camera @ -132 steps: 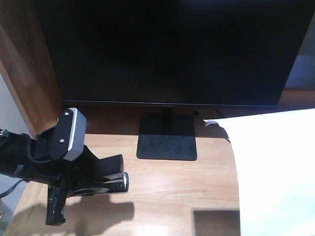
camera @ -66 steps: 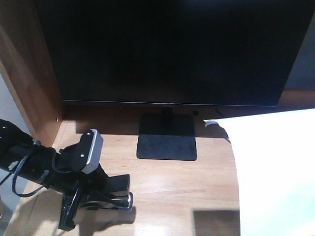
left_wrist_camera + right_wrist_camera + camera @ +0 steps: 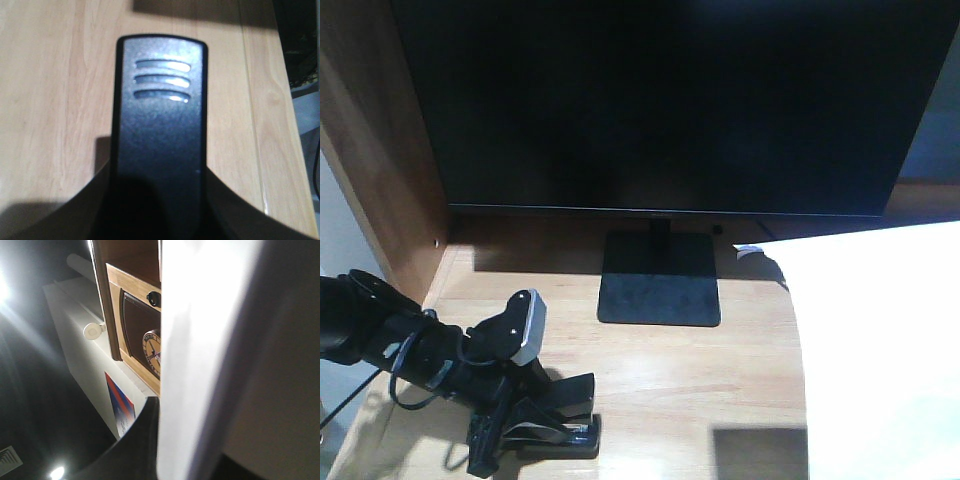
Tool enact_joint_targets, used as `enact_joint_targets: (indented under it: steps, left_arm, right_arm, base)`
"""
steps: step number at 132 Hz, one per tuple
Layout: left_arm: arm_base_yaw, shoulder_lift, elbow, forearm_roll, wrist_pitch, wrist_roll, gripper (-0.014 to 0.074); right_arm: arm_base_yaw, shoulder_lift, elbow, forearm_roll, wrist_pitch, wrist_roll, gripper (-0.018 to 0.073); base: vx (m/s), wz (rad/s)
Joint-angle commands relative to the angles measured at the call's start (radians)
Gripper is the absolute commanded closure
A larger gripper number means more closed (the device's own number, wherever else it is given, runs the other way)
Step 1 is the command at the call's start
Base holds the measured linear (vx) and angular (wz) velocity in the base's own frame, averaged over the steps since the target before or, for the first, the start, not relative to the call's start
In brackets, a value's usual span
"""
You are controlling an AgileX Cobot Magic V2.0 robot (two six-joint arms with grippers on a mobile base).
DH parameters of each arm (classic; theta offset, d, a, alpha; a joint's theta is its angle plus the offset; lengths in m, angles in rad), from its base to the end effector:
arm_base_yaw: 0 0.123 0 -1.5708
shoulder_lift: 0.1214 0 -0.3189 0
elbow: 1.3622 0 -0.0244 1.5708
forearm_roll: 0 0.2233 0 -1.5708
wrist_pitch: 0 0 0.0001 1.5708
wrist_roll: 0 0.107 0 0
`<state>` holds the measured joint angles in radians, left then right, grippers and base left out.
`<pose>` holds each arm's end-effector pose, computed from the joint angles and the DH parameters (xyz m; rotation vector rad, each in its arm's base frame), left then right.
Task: Grab stapler and paper to desk for stapling
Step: 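Lower the black stapler with the left gripper toward the desk, then set the stapler down on the desk near the monitor stand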
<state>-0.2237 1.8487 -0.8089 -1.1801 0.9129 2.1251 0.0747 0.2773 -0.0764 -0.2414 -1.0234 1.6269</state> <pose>0.2604 -0.1396 0.1770 1.6486 1.8785 -0.8836 -0.0054 0.0215 0.3275 0.3236 0.7127 1.5721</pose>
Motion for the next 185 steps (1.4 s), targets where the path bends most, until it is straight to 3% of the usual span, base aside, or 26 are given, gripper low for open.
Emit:
enact_joint_targets:
  steps: [1,70,98,130,168,185]
  left_arm:
    - [-0.005,-0.015,-0.024,-0.076,0.036,0.020,0.0603]
    - [-0.005,0.046,-0.052,-0.046,0.010,0.020,0.0599]
    - [-0.005,0.046,-0.052,-0.035,0.022,0.020,0.0553]
    - [-0.004,0.046,-0.052,-0.032,0.021,0.020,0.0359]
    - [-0.004,0.043,-0.052,-0.035,0.038,-0.037,-0.0006]
    - [-0.004,0.029,-0.052,-0.035,0.037,-0.041,-0.0080]
  right_arm:
    - [-0.008,0.008,-0.026,0.003,-0.046,-0.006,0.0566]
    - [-0.008,0.008,-0.026,0.003,-0.046,-0.006,0.0566]
    - [-0.008,0.008,-0.026,0.003,-0.046,-0.006,0.0566]
    - [-0.008,0.008,-0.026,0.003,-0.046,-0.006,0.0566]
    - [-0.008,0.008,-0.026,0.003,-0.046,-0.006,0.0566]
    - [-0.008,0.008,-0.026,0.003,-0.046,-0.006,0.0566]
  base:
    - [0.00,0.00]
    - [0.00,0.00]
    - [0.00,0.00]
    - [0.00,0.00]
    - [0.00,0.00]
    - [0.00,0.00]
